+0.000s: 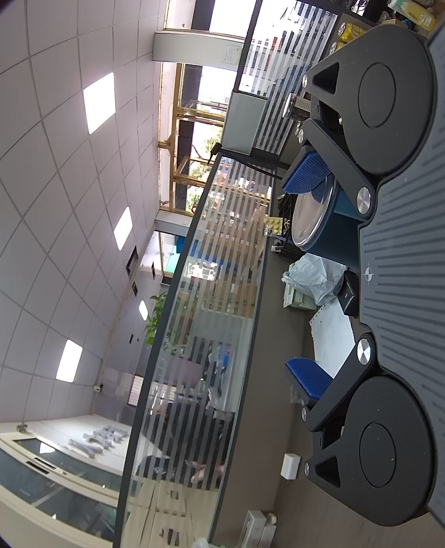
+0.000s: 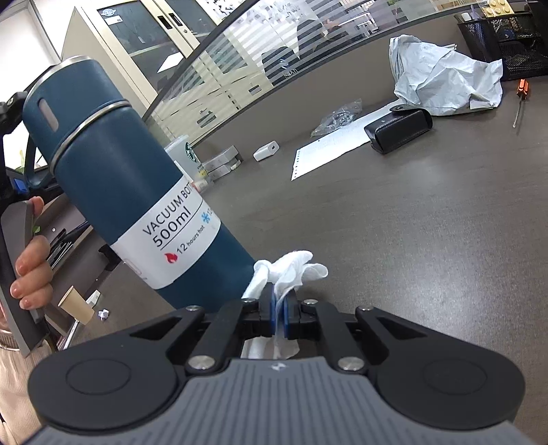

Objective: Clean container
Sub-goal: 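Wipe the thermos label with the right gripper's tissue while the left gripper rotates it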

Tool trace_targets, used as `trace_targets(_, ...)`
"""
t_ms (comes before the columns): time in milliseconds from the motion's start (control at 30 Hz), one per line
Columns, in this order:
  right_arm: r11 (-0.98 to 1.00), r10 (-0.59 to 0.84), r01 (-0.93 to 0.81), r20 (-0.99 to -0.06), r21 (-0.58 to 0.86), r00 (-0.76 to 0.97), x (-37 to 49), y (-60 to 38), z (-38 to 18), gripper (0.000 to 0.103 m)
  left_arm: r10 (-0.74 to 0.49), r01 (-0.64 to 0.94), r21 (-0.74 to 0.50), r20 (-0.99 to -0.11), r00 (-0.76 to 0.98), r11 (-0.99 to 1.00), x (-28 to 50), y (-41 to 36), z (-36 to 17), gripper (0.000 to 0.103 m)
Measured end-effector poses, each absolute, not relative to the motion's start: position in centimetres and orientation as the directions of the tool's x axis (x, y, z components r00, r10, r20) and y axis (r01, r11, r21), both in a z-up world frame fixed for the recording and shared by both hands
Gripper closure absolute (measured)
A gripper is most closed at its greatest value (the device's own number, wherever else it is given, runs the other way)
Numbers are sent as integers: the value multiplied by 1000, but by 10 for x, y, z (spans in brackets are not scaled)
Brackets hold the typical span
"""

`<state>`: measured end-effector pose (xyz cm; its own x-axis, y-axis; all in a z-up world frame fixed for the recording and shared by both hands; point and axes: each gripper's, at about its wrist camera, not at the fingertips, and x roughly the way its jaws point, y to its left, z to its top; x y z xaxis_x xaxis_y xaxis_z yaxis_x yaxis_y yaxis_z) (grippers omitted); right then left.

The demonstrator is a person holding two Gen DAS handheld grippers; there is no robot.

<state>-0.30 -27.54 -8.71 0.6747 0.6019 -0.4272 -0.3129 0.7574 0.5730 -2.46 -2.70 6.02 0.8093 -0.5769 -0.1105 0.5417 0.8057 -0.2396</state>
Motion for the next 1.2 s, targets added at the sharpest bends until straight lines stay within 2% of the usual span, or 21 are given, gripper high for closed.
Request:
trace_targets(233,730,619,-384,-309,565,723,-24,-279,-55,95,-577,541,-240,-110,809,806,-24,-25,60,0)
trace_targets(300,733,618,-394,-302,554,726,-25,-278,-54,95,-578,542,-242,-111,809,805,-24,-28,61,0)
trace_targets(767,753,604,-314,-421,578,676,-7,-273,-86,95,-578,543,-238,-110,809,805,-26,-27,61,0)
trace_targets(1200,768,596,-292,-468,571,653,-5,-271,-93,95,-575,540,-245,-98,812,805,-27,-26,59,0)
